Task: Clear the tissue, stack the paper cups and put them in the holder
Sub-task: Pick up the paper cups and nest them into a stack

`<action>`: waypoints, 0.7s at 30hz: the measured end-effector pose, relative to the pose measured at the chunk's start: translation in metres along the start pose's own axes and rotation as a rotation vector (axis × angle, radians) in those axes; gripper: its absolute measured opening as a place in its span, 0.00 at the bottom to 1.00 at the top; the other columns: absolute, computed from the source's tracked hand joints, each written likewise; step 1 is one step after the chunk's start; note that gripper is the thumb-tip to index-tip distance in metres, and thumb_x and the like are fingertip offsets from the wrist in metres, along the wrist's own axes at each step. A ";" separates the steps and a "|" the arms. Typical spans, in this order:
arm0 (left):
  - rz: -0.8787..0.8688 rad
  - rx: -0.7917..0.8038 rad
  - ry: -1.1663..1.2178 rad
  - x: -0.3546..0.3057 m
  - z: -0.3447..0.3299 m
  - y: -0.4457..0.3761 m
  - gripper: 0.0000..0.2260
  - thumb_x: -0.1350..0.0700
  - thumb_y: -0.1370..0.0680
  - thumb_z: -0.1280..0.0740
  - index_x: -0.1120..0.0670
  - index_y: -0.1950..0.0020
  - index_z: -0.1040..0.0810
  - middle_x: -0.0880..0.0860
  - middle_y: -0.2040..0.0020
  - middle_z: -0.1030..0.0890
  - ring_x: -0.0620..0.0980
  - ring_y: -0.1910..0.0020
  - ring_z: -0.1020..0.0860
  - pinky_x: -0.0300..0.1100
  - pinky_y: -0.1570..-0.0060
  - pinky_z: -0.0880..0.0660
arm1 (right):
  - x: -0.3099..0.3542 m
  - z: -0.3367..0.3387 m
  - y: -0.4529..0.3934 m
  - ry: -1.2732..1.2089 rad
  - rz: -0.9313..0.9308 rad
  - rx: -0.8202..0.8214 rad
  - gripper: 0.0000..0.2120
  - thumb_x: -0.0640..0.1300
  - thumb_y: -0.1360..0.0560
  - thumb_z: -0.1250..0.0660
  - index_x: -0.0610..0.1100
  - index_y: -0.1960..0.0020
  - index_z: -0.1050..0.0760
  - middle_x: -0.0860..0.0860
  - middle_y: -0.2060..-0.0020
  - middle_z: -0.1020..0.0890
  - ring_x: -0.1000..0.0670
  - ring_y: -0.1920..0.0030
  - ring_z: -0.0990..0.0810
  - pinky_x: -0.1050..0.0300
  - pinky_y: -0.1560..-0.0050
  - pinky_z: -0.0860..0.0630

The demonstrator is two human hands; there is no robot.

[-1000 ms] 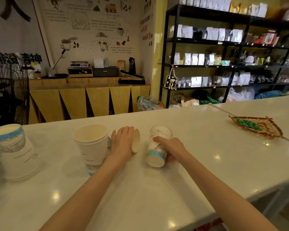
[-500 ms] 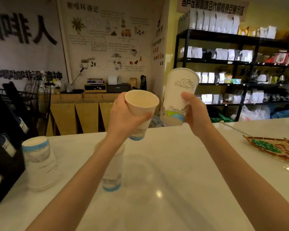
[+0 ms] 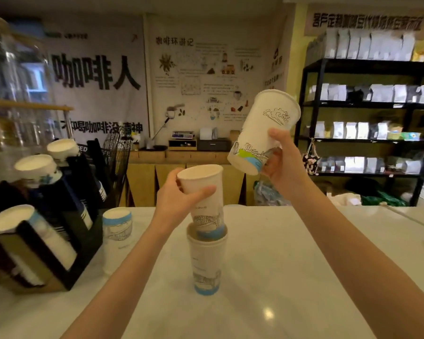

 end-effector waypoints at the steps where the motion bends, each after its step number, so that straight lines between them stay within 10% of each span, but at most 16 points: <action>1: 0.019 0.017 -0.038 0.007 -0.002 0.003 0.36 0.47 0.38 0.25 0.51 0.34 0.37 0.49 0.42 0.26 0.49 0.44 0.28 0.38 0.57 0.27 | -0.003 -0.007 -0.002 0.007 0.017 0.017 0.19 0.46 0.30 0.34 0.48 0.40 0.30 0.46 0.45 0.20 0.45 0.49 0.18 0.56 0.65 0.20; 10: 0.102 0.166 -0.078 0.055 -0.020 0.030 0.35 0.45 0.42 0.23 0.44 0.40 0.36 0.43 0.47 0.26 0.42 0.51 0.27 0.31 0.63 0.32 | -0.073 -0.023 0.010 0.287 0.030 0.077 0.33 0.38 0.37 0.25 0.43 0.37 0.35 0.46 0.43 0.22 0.46 0.44 0.21 0.44 0.48 0.21; 21: 0.161 0.227 -0.004 0.062 -0.021 0.045 0.40 0.45 0.43 0.23 0.49 0.36 0.36 0.44 0.46 0.26 0.42 0.49 0.27 0.33 0.60 0.29 | -0.118 -0.004 0.026 0.640 -0.155 0.341 0.38 0.40 0.41 0.24 0.53 0.37 0.39 0.54 0.45 0.24 0.54 0.46 0.25 0.67 0.63 0.23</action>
Point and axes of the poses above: each hand's wrist, its own y-axis away from the middle knuckle, its own z-axis out of the back of the hand, x = y × z, the point moved 4 cm from there along -y, towards the middle knuckle
